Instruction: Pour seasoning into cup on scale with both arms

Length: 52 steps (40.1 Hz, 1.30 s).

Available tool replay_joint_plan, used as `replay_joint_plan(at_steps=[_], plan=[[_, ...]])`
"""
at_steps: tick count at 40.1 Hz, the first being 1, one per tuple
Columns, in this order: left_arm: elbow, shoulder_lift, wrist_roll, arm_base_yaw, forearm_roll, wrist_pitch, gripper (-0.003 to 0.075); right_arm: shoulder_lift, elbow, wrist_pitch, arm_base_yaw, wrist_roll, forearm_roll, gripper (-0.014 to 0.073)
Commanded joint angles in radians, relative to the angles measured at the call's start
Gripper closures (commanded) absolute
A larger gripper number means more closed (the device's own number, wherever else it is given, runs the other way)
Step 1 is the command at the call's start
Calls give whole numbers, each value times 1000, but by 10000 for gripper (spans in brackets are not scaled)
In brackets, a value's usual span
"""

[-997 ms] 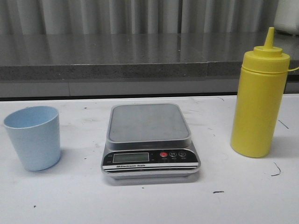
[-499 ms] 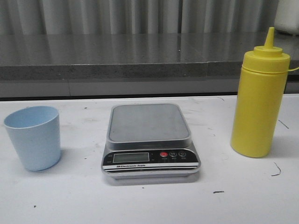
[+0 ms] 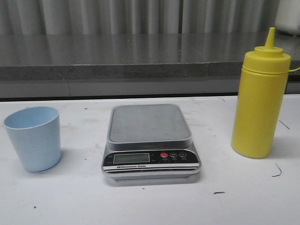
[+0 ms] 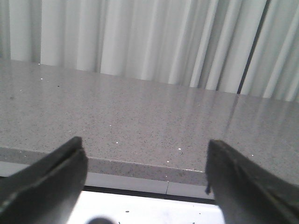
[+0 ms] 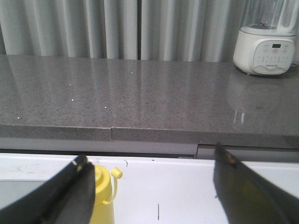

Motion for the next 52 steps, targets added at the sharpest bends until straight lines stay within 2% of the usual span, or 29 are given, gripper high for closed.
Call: replay_joint_plan(at_steps=[1,9,19,24,27,34,39,49,52], plan=[[-37,5,-2,1,-1,-85,92,14,-35,-72,-1,0,5,-16],[-43,46,-2,-50,-5,-66,124,14,-35,-72,-1,0,5,-16],[-54,212,0,-291,49,-51,136,14,-35,-71,-1,0,5,-16],[-112,333,0,-386,55,63,136,14,-35,-68,-1,0,5,-16],[-180,419,0,-431,79,179,136,14,-35,-63,-1,0,5,-16],[-343,634,0,-473,86,451,136,14,-35,-59,-1,0,5,-16],[-421,769,0,-484,86,565,136,14,-35,-59,-1,0,5,-16],[-461,954,0,-490,85,584,137,14,-33,-59,-1,0,5,-16],[-465,990,0,-490,85,584,163,14,-33,-59,-1,0,5,-16]])
